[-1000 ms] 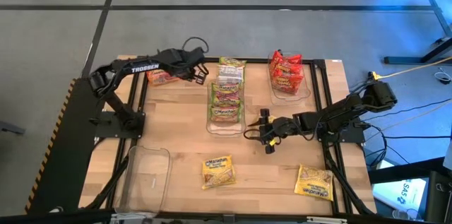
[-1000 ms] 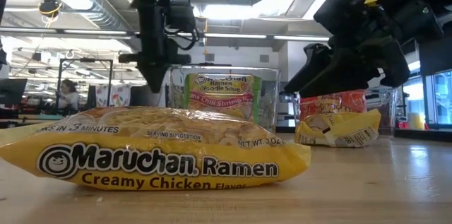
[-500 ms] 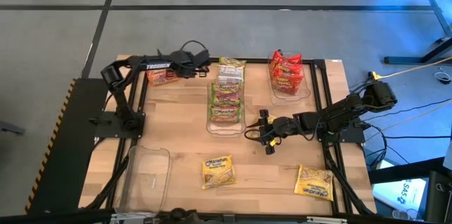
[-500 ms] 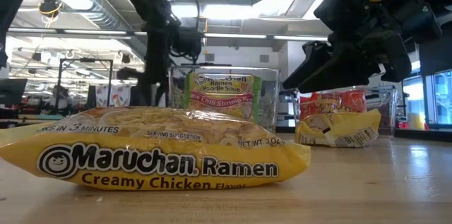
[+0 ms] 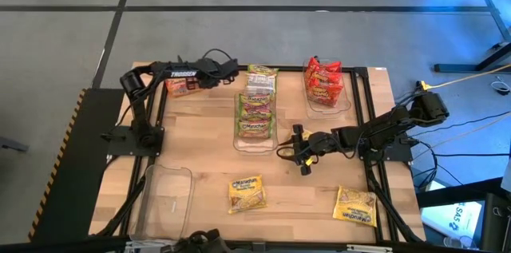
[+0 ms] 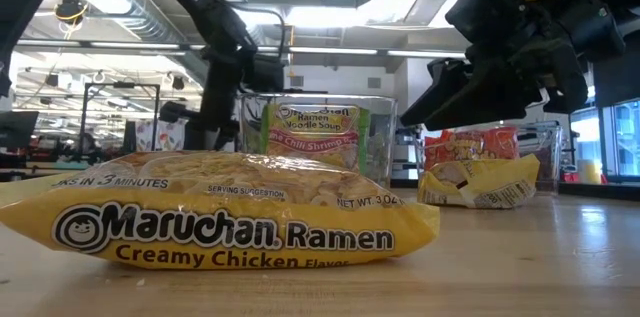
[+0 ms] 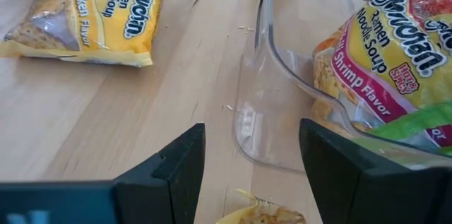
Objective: Sort Maruchan noodles
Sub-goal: Put the orange noodle pack into the top right transparent bin
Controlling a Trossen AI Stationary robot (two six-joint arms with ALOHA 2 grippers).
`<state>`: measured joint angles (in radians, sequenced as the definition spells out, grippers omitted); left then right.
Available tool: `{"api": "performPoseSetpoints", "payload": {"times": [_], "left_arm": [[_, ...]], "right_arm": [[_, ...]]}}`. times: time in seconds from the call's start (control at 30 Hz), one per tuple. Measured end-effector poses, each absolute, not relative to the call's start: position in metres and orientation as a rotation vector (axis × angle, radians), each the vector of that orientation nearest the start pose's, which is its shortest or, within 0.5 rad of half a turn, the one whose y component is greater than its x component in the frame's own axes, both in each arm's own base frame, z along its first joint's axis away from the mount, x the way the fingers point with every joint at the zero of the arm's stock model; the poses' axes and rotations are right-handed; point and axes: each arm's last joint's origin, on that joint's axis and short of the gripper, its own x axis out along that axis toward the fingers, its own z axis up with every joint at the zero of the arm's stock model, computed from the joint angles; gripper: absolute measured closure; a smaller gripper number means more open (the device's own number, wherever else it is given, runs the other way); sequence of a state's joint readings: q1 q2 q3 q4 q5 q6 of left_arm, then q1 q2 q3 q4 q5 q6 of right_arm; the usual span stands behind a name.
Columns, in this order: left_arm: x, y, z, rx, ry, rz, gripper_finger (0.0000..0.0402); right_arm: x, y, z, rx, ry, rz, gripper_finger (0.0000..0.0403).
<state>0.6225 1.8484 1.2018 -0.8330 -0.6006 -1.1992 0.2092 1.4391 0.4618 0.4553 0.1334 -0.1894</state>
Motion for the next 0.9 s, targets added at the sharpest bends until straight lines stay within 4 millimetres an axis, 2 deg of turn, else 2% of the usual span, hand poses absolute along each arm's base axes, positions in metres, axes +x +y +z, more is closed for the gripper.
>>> {"api": "performPoseSetpoints", "payload": {"times": [0.23, 0.47, 0.6, 0.73, 0.9], "left_arm": [[0.259, 0.206, 0.171, -0.855, 0.841, 1.695, 0.0343], [0.241, 0.212, 0.228, -0.847, 0.952, 1.534, 0.0342], [0.228, 0.221, 0.246, -0.875, 1.042, 1.389, 0.0346], [0.215, 0.237, 0.242, -0.931, 1.041, 1.391, 0.0346], [0.213, 0.248, 0.216, -0.964, 1.167, 1.419, 0.0336]], "right_arm": [[0.251, 0.050, 0.147, -0.270, 0.506, 0.138, 0.0204], [0.251, 0.050, 0.147, -0.268, 0.512, 0.145, 0.0204], [0.251, 0.050, 0.147, -0.268, 0.509, 0.145, 0.0204], [0.251, 0.050, 0.147, -0.268, 0.508, 0.145, 0.0204], [0.251, 0.050, 0.147, -0.272, 0.507, 0.146, 0.0204]]}}
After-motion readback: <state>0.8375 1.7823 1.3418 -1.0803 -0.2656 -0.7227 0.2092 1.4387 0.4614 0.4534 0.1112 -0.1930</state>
